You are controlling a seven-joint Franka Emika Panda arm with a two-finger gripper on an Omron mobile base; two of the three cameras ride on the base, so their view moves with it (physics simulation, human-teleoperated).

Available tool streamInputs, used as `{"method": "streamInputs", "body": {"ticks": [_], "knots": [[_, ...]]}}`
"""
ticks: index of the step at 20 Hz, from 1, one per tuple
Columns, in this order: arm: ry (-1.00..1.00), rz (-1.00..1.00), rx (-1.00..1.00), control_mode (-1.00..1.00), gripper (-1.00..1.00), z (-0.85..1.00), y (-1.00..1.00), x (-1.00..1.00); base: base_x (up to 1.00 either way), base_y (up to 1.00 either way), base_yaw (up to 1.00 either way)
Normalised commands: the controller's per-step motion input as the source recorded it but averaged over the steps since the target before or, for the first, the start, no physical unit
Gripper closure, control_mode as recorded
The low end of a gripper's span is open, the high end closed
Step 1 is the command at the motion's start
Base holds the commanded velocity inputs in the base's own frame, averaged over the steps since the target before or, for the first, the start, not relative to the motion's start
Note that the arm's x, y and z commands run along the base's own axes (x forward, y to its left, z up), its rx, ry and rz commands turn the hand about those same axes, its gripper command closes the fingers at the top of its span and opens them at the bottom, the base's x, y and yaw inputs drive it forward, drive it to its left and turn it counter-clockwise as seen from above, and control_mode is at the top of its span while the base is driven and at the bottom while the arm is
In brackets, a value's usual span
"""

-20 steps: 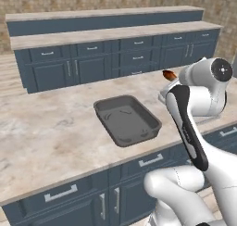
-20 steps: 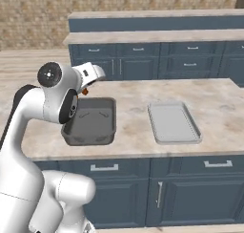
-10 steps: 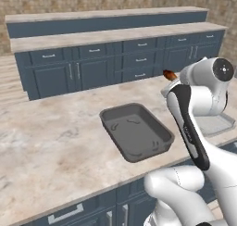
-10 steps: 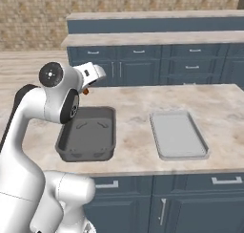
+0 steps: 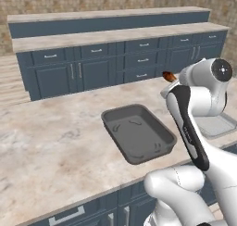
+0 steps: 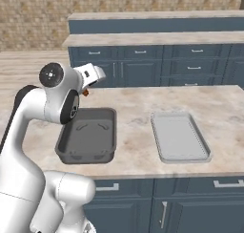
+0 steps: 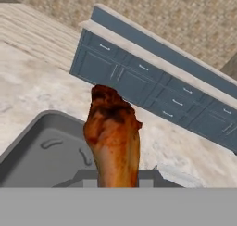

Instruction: Place one eggplant and one chicken drumstick in each tupperware on the nearby counter, to pack two identical lunches.

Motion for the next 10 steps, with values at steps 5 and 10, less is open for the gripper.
{"method": "streamInputs", "body": {"ticks": [5,10], "knots": [[0.1,-0.04,-0.04,-1.0,1.0,-0.51,0.29,0.0,0.0,0.0,0.0],[0.29,-0.15,-0.01,-1.0,1.0,-0.51,0.41,-0.17,0.0,0.0,0.0]]}}
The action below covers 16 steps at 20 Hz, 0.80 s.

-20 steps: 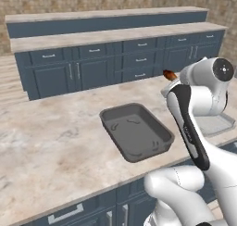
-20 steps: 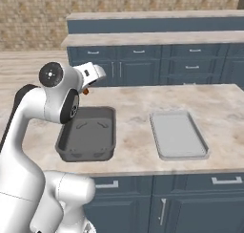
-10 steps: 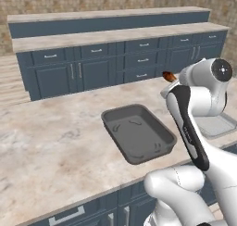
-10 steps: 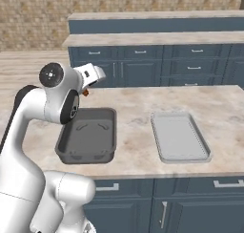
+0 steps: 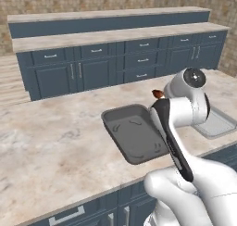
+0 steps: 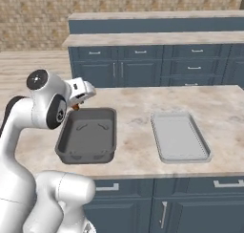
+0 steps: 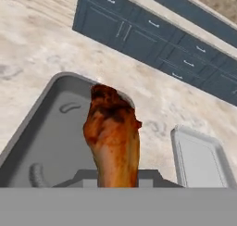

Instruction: Place one eggplant and one chicken drumstick in each tupperware on the nearby counter, to pack two identical lunches.

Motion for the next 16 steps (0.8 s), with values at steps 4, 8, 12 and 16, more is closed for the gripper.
{"method": "streamInputs", "body": {"ticks": [4,8,12,16], "knots": [[0.41,-0.27,0.06,-1.0,1.0,-0.49,0.29,-0.23,0.0,0.0,0.0],[0.47,-0.24,0.18,-1.0,1.0,-0.37,0.07,0.0,0.0,0.0,0.0],[0.48,-0.13,0.25,-1.0,1.0,-0.36,0.0,0.02,0.0,0.0,0.0],[0.13,0.0,0.19,-1.0,1.0,-0.52,0.03,0.07,0.0,0.0,0.0]]}}
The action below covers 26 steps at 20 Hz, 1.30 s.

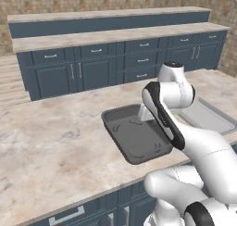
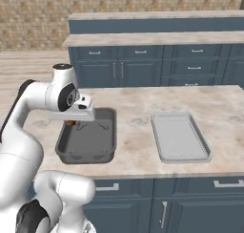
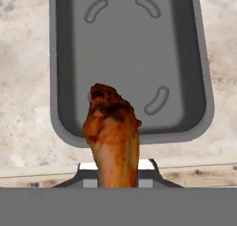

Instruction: Place one eggplant and one chicken drumstick in each tupperware on the nearby counter, to pack two identical lunches.

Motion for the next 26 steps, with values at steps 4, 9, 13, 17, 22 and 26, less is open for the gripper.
{"method": "streamInputs", "body": {"ticks": [4,9,13,17,22,26], "knots": [[0.0,0.0,0.03,-1.0,1.0,-0.52,0.25,0.09,0.0,0.0,0.0],[-0.14,0.01,0.05,-1.0,1.0,-0.63,0.15,0.17,0.0,0.0,0.0],[-0.08,0.0,0.07,-1.0,1.0,-0.37,0.08,0.25,0.0,0.0,0.0],[-0.05,0.0,0.04,-1.0,1.0,-0.28,0.15,0.33,0.0,0.0,0.0],[0.0,0.0,0.0,-1.0,1.0,-0.11,0.12,0.45,0.0,0.0,0.0],[0.0,0.0,0.0,-1.0,1.0,-0.05,0.04,0.36,0.0,0.0,0.0]]}}
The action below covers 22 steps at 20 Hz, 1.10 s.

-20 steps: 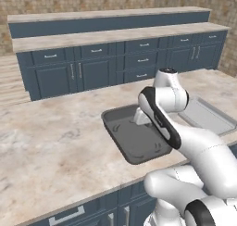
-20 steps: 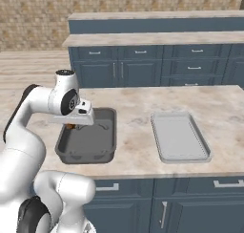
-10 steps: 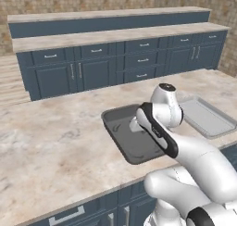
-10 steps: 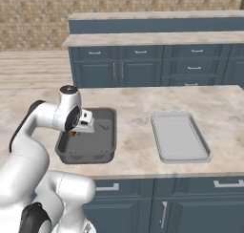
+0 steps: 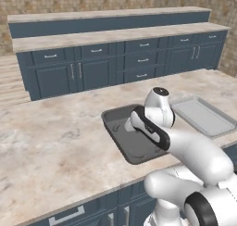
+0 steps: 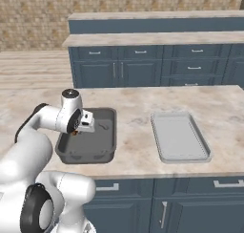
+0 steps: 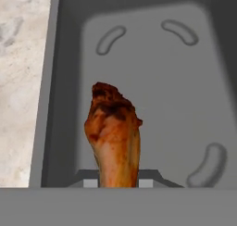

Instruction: Place one eggplant and one chicken drumstick in each tupperware on the nearby counter, to pack two identical lunches.

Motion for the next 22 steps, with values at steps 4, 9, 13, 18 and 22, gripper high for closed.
{"method": "streamInputs", "body": {"ticks": [4,9,13,18,22], "knots": [[0.0,0.0,0.0,-1.0,1.0,-0.1,0.0,0.34,0.0,0.0,0.0],[0.0,0.0,0.0,-1.0,1.0,-0.31,0.0,0.21,0.0,0.0,0.0],[0.0,0.0,0.0,-1.0,1.0,-0.45,0.07,0.15,0.0,0.0,0.0],[0.0,0.0,0.0,-1.0,1.0,-0.36,0.09,0.17,0.0,0.0,0.0],[0.0,0.0,0.0,-1.0,1.0,-0.26,0.02,0.18,0.0,0.0,0.0]]}}
